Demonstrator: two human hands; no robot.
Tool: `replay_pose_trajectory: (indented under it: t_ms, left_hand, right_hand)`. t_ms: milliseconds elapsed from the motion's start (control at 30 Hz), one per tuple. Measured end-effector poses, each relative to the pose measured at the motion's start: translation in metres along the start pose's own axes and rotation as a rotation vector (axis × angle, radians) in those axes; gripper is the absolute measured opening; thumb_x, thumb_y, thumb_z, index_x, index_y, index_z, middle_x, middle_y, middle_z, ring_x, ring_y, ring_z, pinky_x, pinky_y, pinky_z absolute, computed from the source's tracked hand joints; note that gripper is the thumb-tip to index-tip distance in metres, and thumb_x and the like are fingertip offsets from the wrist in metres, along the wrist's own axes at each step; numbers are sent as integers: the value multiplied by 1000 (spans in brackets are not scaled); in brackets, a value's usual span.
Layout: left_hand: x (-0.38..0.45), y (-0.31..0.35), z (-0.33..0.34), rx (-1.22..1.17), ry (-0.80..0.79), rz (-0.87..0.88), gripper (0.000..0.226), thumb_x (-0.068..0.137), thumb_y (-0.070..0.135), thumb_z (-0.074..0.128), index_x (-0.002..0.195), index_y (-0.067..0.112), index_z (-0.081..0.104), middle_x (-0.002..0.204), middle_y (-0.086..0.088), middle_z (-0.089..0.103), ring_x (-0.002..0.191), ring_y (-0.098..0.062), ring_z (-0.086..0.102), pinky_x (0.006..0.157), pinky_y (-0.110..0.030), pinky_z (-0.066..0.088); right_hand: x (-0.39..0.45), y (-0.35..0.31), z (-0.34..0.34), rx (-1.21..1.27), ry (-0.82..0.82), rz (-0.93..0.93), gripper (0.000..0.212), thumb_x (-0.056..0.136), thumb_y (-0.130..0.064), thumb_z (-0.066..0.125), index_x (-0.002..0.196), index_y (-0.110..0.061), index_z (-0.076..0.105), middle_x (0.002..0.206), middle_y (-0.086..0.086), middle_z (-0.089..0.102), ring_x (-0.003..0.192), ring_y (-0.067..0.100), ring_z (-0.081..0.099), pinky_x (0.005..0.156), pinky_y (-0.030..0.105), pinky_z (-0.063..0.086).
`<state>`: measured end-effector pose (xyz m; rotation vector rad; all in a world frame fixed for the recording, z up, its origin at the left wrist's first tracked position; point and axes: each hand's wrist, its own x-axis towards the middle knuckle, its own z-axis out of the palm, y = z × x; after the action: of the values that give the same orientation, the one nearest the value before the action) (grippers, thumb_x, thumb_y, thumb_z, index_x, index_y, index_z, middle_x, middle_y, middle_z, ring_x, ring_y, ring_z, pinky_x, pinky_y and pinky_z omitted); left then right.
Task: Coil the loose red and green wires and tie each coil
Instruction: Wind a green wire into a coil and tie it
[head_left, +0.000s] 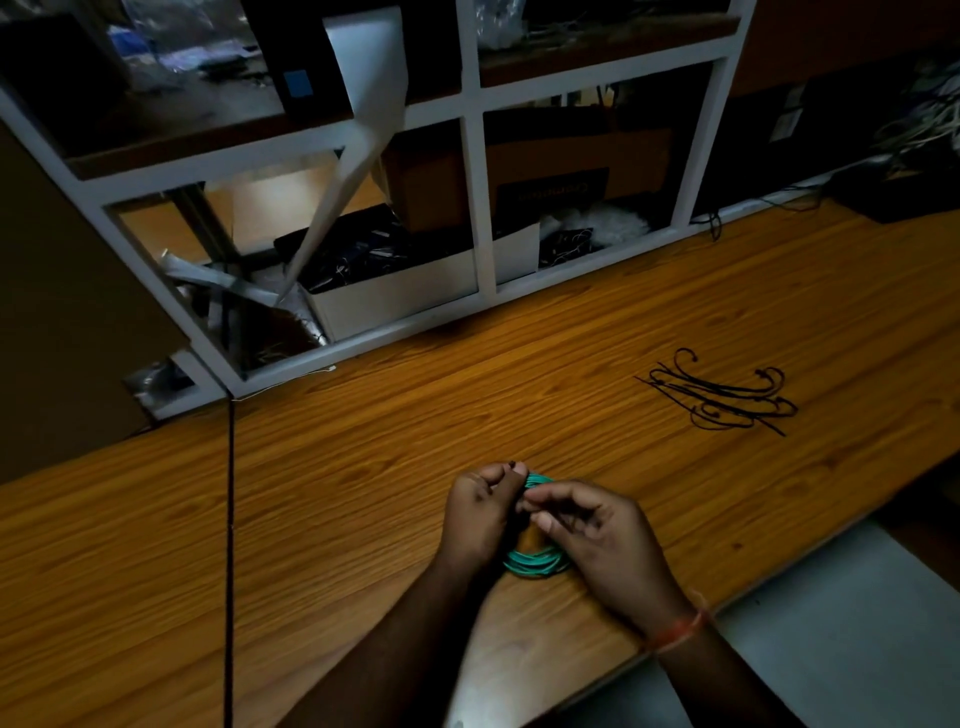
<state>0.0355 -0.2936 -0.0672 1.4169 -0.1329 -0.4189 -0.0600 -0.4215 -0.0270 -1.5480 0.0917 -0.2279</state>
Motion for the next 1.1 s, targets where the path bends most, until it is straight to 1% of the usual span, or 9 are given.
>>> replay_pose_trajectory:
  t_ms: [167, 300, 433, 533, 667, 733, 800, 933, 1100]
  left_hand:
    - [-1, 4, 0, -43, -24, -43, 30, 98, 28, 65, 101, 0, 75, 69, -14, 53, 63, -21, 49, 59, -27, 39]
    - [-1, 3, -2, -64, -62, -71, 48, 98, 33, 63, 89, -13, 58, 58, -7, 43, 52, -17, 36, 48, -25, 27]
    - [-1, 2, -2, -96, -120, -67, 38, 98, 30, 63, 103, -6, 72, 86, -27, 64, 81, -37, 55, 72, -39, 42]
    - [0, 5, 0, -41, -125, -86, 32, 95, 32, 63, 75, 9, 71, 67, -14, 58, 64, -22, 47, 59, -32, 33]
    - [3, 4, 1, 25, -122, -84, 40, 94, 35, 61, 62, 12, 57, 52, -4, 39, 51, -15, 28, 52, -39, 14]
    - [4, 2, 1, 22, -125, -85, 38, 94, 35, 62, 65, 11, 55, 52, -3, 39, 52, -14, 28, 54, -43, 13]
    - [4, 2, 1, 28, -123, -95, 39, 92, 36, 64, 73, 2, 56, 53, -3, 38, 52, -14, 28, 54, -42, 14]
    - [3, 4, 2, 8, -129, -107, 47, 92, 34, 64, 75, -9, 53, 62, -9, 39, 56, -16, 29, 59, -46, 14]
    - [0, 7, 2, 23, -122, -95, 33, 95, 27, 58, 68, 10, 54, 53, -2, 39, 52, -14, 28, 54, -35, 18]
  right_hand:
    - [7, -2, 4, -26, 113, -65, 23, 92, 4, 67, 100, -14, 79, 103, 1, 75, 105, 12, 70, 90, 22, 53]
    - [9, -4, 5, 37, 138, -103, 23, 94, 3, 64, 97, -14, 79, 109, 4, 72, 109, 17, 68, 88, 21, 53]
    - [8, -9, 11, 139, 117, 16, 25, 96, -1, 63, 112, -17, 72, 94, 11, 77, 87, 19, 74, 69, 20, 53]
    - [11, -10, 15, 133, 270, 58, 31, 92, -1, 69, 117, -17, 60, 84, 11, 76, 75, 18, 74, 64, 22, 53]
    - [18, 1, 16, -227, 424, -1, 13, 88, -5, 75, 92, -17, 72, 75, -5, 74, 72, 7, 73, 67, 26, 59]
    - [20, 1, 18, -471, 426, -102, 13, 87, -8, 76, 94, -18, 78, 80, -10, 74, 75, 1, 69, 67, 16, 55]
    - [21, -1, 19, -652, 417, -223, 14, 85, -10, 77, 96, -17, 80, 85, -6, 74, 76, 4, 67, 68, 17, 52]
    - [23, 2, 19, -790, 389, -301, 12, 87, -16, 74, 97, -17, 80, 87, 1, 71, 73, 16, 67, 64, 29, 55]
    - [25, 1, 20, -871, 367, -295, 10, 84, -19, 73, 93, -19, 79, 84, 3, 69, 68, 21, 66, 59, 28, 52]
